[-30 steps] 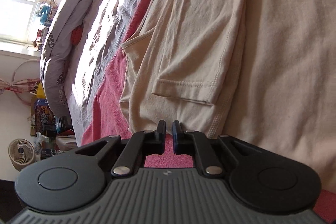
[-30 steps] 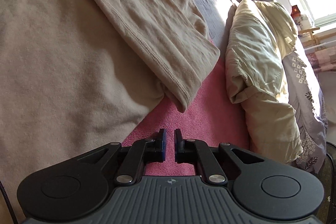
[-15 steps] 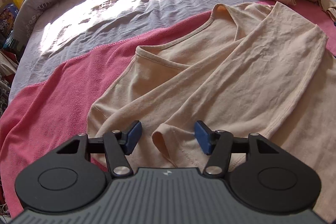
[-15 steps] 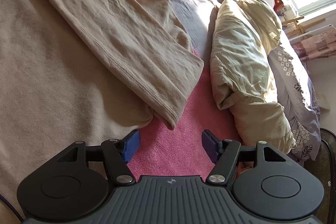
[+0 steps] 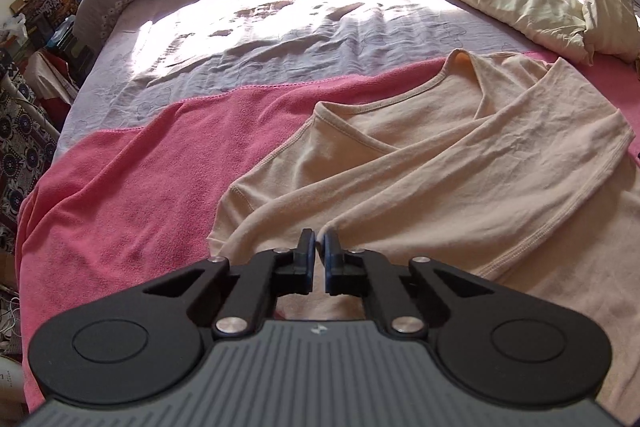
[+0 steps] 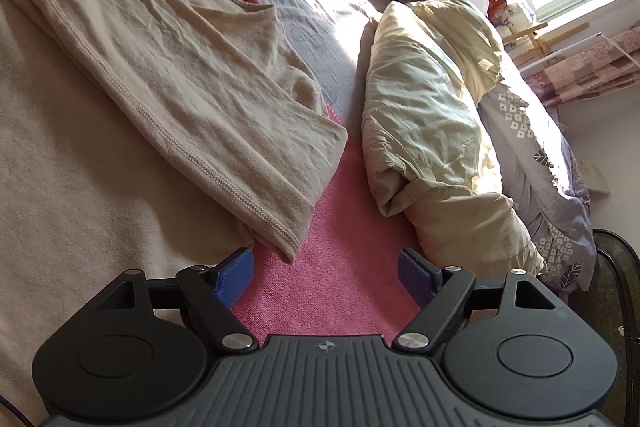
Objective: Fold clothes
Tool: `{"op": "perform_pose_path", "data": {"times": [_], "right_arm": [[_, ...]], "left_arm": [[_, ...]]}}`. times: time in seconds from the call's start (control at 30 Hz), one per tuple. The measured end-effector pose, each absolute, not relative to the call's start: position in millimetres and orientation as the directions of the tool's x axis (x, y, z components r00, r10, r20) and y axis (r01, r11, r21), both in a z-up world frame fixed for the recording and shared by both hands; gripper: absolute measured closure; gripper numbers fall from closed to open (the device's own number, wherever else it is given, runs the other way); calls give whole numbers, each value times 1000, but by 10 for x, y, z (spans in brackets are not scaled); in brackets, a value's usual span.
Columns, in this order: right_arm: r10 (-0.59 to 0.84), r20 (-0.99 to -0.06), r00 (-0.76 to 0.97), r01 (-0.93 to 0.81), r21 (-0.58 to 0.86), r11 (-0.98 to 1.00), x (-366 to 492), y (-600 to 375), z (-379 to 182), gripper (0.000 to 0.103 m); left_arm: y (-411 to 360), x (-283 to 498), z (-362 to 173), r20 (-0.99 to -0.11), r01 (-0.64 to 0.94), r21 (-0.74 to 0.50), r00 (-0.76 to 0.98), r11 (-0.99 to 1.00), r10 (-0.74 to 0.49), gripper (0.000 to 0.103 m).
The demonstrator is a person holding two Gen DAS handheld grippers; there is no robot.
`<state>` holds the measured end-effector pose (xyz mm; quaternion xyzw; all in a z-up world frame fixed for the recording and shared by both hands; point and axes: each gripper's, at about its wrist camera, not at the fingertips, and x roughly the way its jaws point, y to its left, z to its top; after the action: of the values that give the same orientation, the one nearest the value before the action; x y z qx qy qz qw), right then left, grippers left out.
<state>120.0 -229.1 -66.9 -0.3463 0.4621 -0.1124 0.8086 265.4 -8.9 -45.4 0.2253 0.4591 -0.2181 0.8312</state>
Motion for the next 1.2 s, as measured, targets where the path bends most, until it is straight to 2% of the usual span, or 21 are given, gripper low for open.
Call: {"op": "perform_pose_path", "data": {"times": [0.1,0.2,0.23,0.27,0.33,0.37,0.5,0.63,0.7,0.77,0.8,0.9,1.0,1.07,1.13,1.2], "right_arm": [[-505,-672,542,-127,-660,741,1192,-2296,-649,22],[-504,-674,541,-127,-657,743,1133,-2284,-637,17],[-506,-674,537,-126,-658,743,1116,-2280,-639,17],[-509,-675,534,-124,-658,743,1099,-2276,-640,17],[-519,-667,535,-91,-656,749,1078,-2264,-605,17],[-523,-658,542,-62,-652,755,1074,-2245,-559,17],[-464,-600,652,58,-570,820,1050,-1945,-261,17],[-235,-618,750,-8,-363,932,1256,-1172,-203,18],[-126,-633,763,-71,-276,958,1437,-770,-272,21],[-43,-650,759,-123,-208,970,1609,-426,-376,35],[-20,-660,751,-130,-177,976,1693,-297,-421,38],[-21,-683,730,-86,-122,989,1925,-110,-502,40],[-81,-695,715,52,-63,997,2149,-142,-527,40],[-64,-693,718,118,31,992,2252,-213,-492,40],[-63,-696,715,135,49,990,2335,-190,-495,40],[-102,-732,673,131,-18,991,2441,-84,-600,44]], "left_arm": [[0,2770,-470,-872,529,159,471,833,-133,102],[65,2825,-411,-874,532,96,449,841,-184,99],[66,2831,-407,-875,543,67,436,837,-213,92],[41,2828,-423,-877,561,46,419,827,-236,69],[-36,2811,-479,-882,602,20,387,798,-270,42],[-80,2795,-516,-884,621,16,375,784,-279,39],[-126,2780,-565,-894,621,-29,334,783,-298,39],[255,2837,-290,-861,519,-83,392,851,-323,39],[443,2850,-178,-851,471,-84,424,878,-310,39],[655,2857,-95,-849,422,-55,457,905,-265,39],[740,2854,-69,-849,404,-47,466,913,-250,39],[993,2847,-32,-849,353,-28,486,935,-209,39],[1150,2822,-61,-855,322,-28,482,946,-189,39],[1234,2793,-97,-861,308,-30,475,951,-181,39],[1287,2767,-130,-868,300,-37,463,953,-180,39],[1313,2754,-153,-873,297,-45,453,954,-181,39]]}}
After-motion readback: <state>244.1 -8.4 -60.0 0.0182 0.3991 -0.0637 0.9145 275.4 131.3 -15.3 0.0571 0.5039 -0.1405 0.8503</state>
